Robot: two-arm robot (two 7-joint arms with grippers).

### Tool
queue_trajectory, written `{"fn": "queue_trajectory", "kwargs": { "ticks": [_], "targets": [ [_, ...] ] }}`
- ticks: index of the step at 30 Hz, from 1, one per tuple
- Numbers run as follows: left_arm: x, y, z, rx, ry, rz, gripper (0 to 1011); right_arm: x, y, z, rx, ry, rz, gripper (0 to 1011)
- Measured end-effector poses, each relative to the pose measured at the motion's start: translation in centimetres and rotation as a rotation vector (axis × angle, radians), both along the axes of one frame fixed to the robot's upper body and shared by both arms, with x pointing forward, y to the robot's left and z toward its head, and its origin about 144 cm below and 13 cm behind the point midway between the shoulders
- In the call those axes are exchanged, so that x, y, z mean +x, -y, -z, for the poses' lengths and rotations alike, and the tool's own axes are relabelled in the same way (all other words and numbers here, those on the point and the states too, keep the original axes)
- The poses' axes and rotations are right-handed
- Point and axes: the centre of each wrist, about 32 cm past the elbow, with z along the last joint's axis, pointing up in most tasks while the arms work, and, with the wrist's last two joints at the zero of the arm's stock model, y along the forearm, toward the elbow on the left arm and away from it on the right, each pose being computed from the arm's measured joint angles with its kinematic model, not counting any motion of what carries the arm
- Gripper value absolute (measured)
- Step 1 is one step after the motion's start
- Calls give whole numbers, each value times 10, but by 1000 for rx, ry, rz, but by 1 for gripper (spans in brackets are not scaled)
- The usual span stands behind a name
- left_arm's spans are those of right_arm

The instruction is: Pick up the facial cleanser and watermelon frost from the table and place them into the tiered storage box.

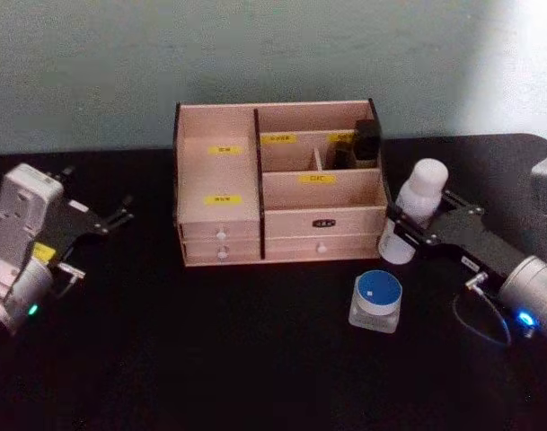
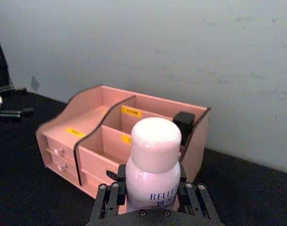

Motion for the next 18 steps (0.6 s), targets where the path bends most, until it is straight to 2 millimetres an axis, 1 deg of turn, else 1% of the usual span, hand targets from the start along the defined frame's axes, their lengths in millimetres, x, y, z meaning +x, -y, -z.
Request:
{"fn": "queue_trajectory", "kwargs": {
  "ticks": [9,18],
  "targets": [
    [0,0,0,0,0,0,1001,7,-1,-15,24,67,-35,590],
    [0,0,0,0,0,0,1001,18,-6,-23,46,106,-61,590]
  ]
}}
